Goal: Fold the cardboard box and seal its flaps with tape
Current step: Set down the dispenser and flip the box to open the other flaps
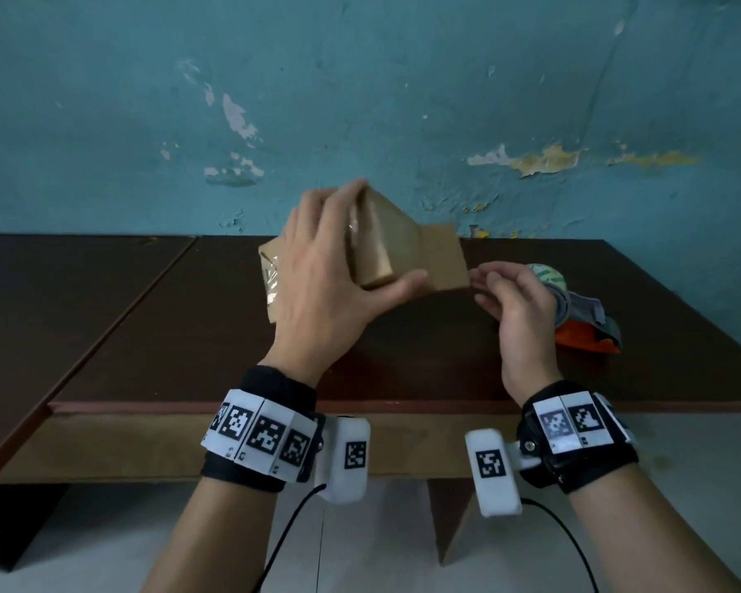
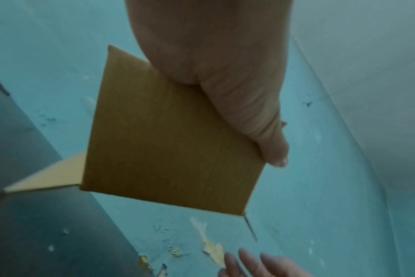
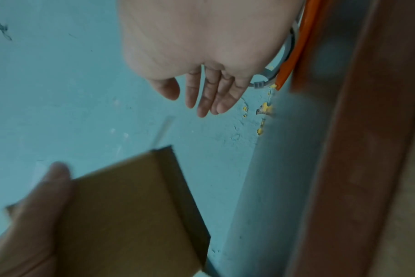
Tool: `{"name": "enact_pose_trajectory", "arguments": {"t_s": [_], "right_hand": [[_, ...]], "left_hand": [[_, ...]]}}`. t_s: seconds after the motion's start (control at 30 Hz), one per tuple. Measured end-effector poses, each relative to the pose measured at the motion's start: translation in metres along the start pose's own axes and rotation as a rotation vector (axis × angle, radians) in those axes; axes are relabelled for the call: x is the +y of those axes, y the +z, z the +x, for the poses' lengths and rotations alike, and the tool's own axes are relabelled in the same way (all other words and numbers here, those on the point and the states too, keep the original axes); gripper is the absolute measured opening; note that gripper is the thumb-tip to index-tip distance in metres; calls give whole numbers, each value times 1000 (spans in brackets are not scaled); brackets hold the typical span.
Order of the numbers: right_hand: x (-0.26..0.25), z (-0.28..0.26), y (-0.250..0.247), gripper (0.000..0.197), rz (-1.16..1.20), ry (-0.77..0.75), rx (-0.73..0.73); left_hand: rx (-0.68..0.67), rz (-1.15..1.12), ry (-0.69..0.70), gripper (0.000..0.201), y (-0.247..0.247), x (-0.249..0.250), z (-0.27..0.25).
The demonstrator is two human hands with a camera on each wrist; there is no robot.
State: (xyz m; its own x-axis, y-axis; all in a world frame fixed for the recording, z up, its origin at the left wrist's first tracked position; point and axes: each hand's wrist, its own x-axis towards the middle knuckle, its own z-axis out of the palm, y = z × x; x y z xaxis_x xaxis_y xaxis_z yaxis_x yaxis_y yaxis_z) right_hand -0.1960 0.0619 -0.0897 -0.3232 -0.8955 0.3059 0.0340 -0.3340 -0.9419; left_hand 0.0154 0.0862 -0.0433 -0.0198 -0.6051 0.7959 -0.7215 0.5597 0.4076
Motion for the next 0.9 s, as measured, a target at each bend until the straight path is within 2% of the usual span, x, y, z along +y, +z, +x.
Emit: {"name": "enact_pose_trajectory", "arguments": {"t_s": [0.13,0.23,0.33,0.37,0.43,0.47,0.6,0.7,0.83,0.9], "right_hand": [[-7,6,-4,20,40,31,17],[-10,8,-5,26,80,143,-43],[-12,5,-2,46,180,322,-161],[-13,2,-1,50,232,367,-213],[-17,-4,3,54,337,411,-288],[-20,-5,4,54,373,419,-293],[-31,-1,2,51,323,358,-201],[-35,2,-3,40,169,301,-184],[-41,3,-5,34,47,236,-190],[-46,3,-5,32,39,221,-196]], "left_hand": [[268,-430,-218,96,-3,4,1],[365,-686,-507,77,-3,5,2],[336,-971,-817,69,0,1,4],[293,-1045,-877,64,2,-1,2],[182,-1144,-952,38,8,1,-2],[143,-1155,-985,28,9,1,-6],[52,-1069,-1111,20,13,-9,-19],[-63,-911,-1164,38,15,-8,-22],[-208,-583,-1039,29,19,-6,-26],[-257,-511,-1008,31,18,-6,-29]]}}
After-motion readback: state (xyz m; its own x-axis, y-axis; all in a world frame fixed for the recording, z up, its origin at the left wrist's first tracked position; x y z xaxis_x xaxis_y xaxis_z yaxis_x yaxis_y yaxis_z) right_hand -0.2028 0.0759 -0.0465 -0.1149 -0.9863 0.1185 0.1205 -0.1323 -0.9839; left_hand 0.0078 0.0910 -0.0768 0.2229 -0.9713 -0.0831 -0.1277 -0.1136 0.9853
